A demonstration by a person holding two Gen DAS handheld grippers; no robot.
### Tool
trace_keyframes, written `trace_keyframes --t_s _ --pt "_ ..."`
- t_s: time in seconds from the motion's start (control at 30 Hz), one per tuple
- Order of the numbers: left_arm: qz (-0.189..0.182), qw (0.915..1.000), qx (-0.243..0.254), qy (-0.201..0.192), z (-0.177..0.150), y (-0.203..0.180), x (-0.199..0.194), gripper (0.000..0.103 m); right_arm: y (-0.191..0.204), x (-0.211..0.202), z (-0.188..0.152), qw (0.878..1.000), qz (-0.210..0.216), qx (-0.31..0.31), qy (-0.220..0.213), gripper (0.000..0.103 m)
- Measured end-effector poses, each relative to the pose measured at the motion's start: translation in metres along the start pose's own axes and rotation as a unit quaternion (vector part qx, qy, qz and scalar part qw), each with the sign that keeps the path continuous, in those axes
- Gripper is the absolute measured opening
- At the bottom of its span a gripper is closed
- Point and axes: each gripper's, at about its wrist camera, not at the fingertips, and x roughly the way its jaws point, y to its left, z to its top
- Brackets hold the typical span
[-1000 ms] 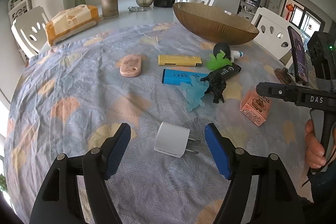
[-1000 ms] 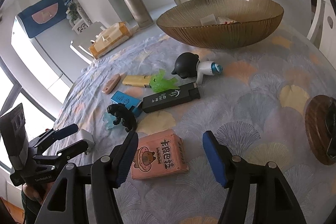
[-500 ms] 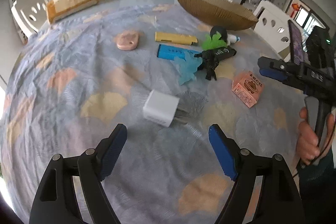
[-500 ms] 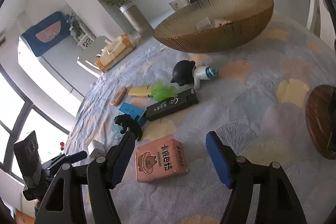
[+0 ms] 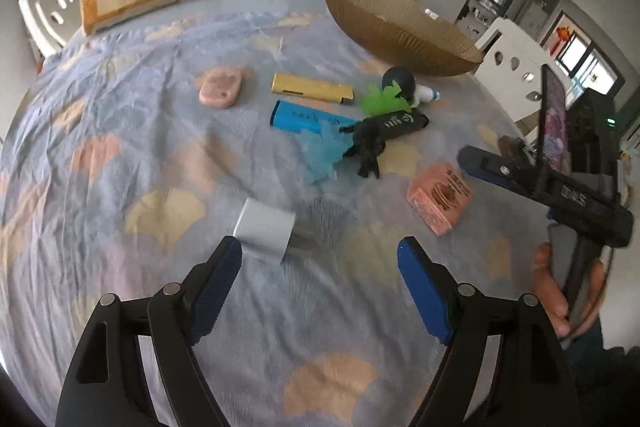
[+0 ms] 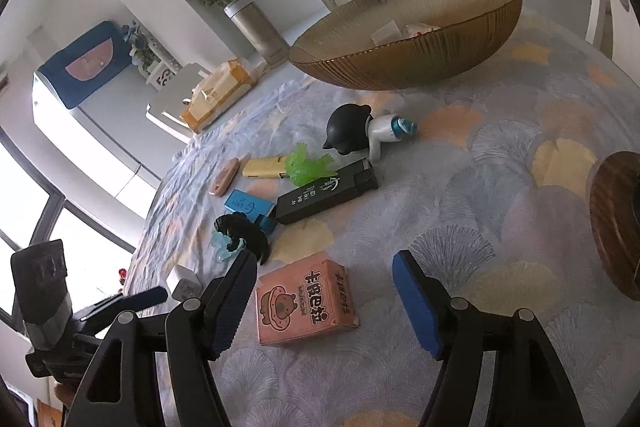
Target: Organize rigid objects
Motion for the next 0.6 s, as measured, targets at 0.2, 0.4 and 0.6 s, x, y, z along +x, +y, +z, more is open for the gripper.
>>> trace_keyframes --t_s 0.2,0.4,0.6 --pt "-0.018 0.9995 0.026 -0.003 0.022 -0.007 0.026 0.079 -0.003 -0.002 0.0 1.0 -0.004 0.009 -0.003 0.069" --pt "0.02 0.9996 0.017 -0.007 0.006 0.001 0.025 0.076 -0.005 -0.006 0.0 1.0 0.005 0.013 -0.01 0.069" --pt "0.006 0.9996 0.013 -0.023 0.01 -0.003 0.028 0.031 0.02 -0.004 -0.011 0.999 -0.002 -0.047 0.028 0.088"
